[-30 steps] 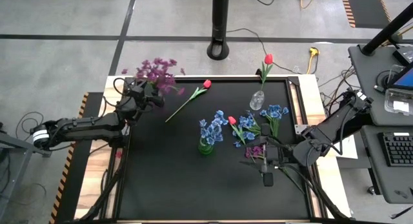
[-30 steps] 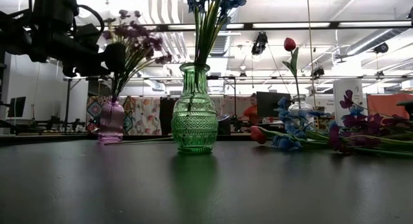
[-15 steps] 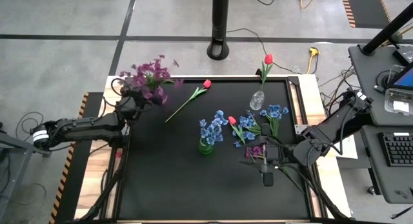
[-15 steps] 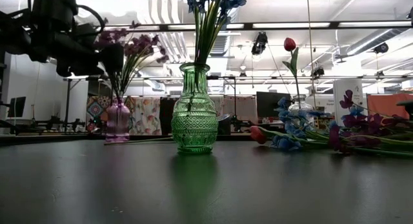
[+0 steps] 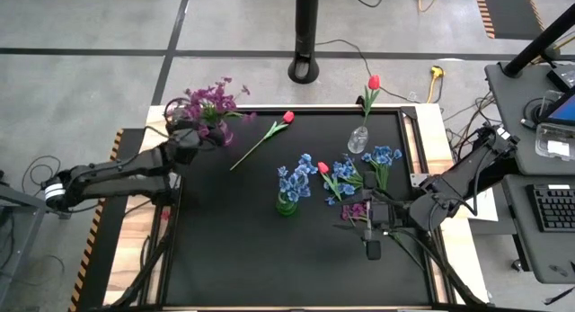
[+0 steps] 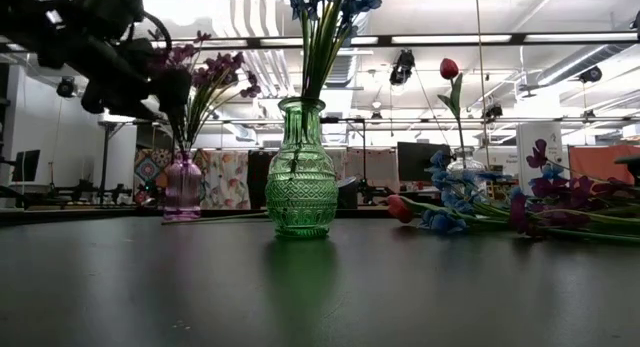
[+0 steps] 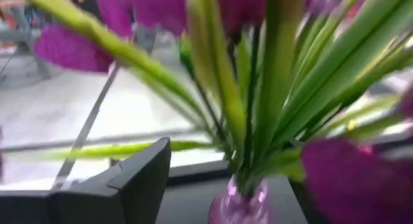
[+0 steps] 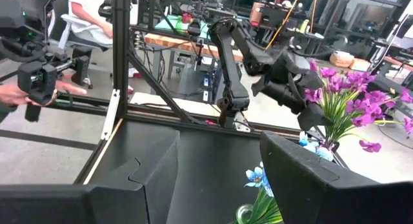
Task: Sort flowers into vase by color
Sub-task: Put the left purple flower into the purple crystal vase, then put the bottom red flower into the transparent crystal vase
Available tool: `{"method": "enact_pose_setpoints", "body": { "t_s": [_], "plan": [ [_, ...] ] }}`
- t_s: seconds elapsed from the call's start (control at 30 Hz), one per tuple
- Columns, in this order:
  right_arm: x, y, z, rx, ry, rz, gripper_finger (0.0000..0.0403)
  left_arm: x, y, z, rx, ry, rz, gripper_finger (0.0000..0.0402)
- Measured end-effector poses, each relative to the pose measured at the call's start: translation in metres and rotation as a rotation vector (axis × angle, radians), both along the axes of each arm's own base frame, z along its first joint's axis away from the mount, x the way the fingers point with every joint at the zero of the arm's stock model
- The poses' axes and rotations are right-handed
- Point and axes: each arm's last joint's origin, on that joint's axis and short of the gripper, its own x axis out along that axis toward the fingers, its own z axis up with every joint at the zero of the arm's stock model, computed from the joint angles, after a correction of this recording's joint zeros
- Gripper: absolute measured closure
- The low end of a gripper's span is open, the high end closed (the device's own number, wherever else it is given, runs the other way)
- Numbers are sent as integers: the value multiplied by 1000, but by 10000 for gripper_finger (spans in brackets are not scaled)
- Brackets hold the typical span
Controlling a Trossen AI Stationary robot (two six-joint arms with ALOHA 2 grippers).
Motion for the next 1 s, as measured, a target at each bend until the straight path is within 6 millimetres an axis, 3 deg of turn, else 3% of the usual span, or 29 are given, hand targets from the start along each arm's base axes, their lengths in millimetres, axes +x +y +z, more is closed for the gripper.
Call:
{"method": "enact_pose_setpoints", "body": {
  "t_s": [0.67, 1.0],
  "plan": [
    [0, 0, 0, -7, 0, 1, 195, -19, -22, 53, -415, 108, -133, 71],
    [-4, -3, -4, 128, 53, -30, 195, -32, -40, 56, -753, 98, -234, 71]
  ]
}}
